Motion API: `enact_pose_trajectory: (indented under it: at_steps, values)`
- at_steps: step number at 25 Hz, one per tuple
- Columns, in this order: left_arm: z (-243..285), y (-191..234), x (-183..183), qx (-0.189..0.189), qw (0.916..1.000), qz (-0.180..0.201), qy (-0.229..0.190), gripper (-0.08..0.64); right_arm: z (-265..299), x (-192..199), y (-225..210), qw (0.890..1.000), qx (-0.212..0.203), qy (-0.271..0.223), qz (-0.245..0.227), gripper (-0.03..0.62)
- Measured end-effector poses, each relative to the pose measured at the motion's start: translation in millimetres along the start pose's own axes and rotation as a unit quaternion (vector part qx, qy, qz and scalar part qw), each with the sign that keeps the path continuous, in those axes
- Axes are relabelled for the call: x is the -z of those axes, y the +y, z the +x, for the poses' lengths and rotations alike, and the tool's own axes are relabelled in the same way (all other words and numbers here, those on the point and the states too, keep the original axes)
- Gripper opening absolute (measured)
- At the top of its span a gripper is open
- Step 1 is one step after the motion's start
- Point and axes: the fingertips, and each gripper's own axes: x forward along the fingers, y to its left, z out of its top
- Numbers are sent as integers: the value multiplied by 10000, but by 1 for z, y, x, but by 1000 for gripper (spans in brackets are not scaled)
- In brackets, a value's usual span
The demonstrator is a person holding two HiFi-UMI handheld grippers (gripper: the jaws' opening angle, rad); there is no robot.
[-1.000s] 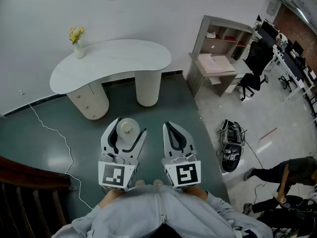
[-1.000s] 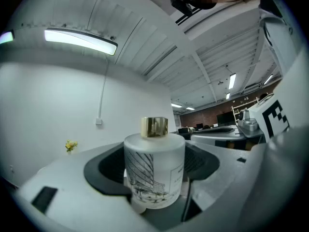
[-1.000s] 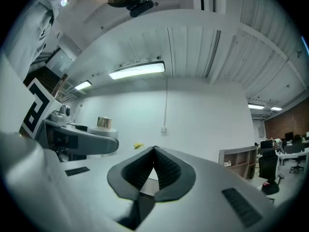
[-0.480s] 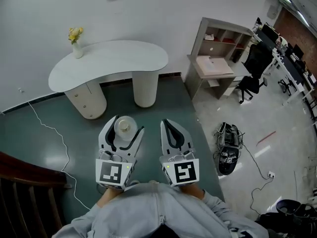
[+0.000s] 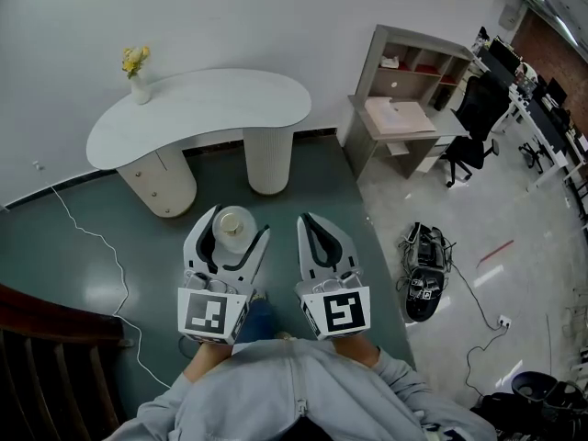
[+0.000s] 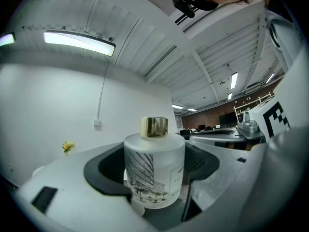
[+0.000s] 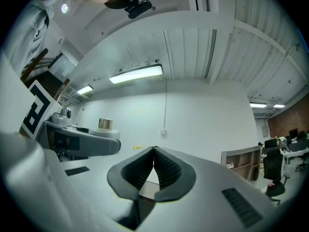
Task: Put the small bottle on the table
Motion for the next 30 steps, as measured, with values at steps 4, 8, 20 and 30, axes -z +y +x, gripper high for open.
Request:
enact_pose_trajectory:
  at_steps: [4, 8, 20, 30]
  values:
    - [24, 13, 7, -6, 10000, -36, 16, 334, 23, 11, -12, 9999, 66, 68, -46, 26]
    - [52, 33, 14, -63, 10000, -1, 39, 334, 52, 20, -24, 9997, 160, 95, -136, 26]
    - [161, 117, 22, -67, 10000, -45, -37, 334, 171, 39, -67, 9987, 465, 67, -200, 26]
    - [222, 169, 37, 135, 9999, -30, 58, 334, 243, 58, -91, 9969, 732, 175, -219, 26]
